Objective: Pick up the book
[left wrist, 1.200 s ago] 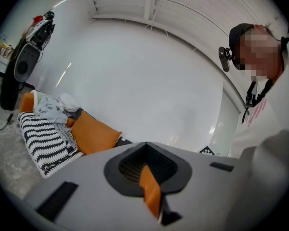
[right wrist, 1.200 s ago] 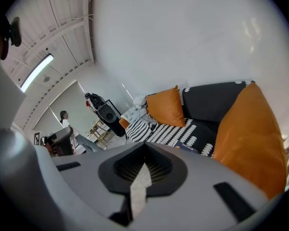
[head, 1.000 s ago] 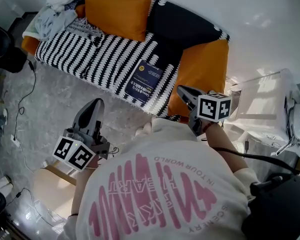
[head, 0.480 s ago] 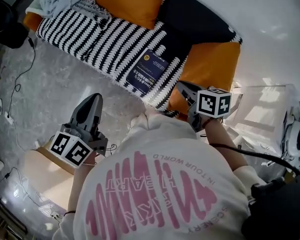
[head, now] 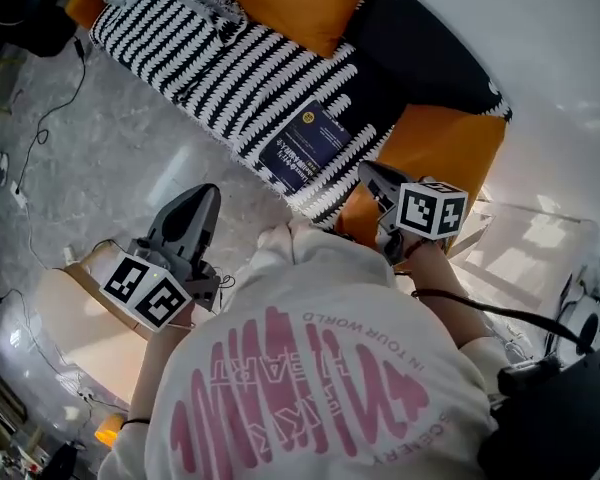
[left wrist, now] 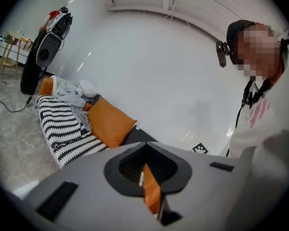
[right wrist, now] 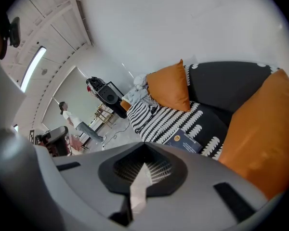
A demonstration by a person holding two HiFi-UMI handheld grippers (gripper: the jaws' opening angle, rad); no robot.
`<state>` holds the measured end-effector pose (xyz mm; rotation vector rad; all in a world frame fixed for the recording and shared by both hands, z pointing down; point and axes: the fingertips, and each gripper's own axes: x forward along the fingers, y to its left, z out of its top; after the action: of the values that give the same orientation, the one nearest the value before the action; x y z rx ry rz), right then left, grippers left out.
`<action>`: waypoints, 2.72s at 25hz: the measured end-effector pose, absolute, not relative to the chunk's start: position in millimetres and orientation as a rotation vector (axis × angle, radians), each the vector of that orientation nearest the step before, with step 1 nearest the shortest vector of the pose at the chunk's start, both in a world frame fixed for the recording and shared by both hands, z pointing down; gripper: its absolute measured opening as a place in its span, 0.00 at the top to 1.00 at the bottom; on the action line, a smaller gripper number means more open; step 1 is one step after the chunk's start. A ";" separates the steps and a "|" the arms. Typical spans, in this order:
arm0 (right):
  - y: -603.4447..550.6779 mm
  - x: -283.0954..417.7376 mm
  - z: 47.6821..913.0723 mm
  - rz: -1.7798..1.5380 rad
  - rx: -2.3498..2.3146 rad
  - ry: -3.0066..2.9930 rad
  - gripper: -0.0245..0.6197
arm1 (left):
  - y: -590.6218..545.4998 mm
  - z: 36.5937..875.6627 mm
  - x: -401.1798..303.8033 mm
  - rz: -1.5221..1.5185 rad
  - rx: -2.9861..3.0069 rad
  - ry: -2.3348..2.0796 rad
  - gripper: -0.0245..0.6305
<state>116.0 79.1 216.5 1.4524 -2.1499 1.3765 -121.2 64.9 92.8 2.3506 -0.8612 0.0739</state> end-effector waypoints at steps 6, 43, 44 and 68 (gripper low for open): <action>36.3 123.3 251.5 1.459 1.394 -2.130 0.95 | 51.6 119.3 -108.0 0.135 2.289 -0.856 0.95; 76.5 -10.9 456.3 2.186 1.237 -2.239 0.49 | 23.5 496.9 -92.1 0.407 1.960 -0.413 0.47; 88.7 -16.8 461.2 2.212 1.227 -2.225 0.45 | 24.9 502.8 -92.3 0.393 1.949 -0.403 0.47; 94.1 0.7 534.4 2.695 1.663 -2.105 0.37 | 56.8 536.8 -64.2 0.323 1.988 -0.115 0.42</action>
<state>0.7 94.1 534.4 1.6627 -2.1053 2.6946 -64.2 56.8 536.8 1.9885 -0.1147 0.3228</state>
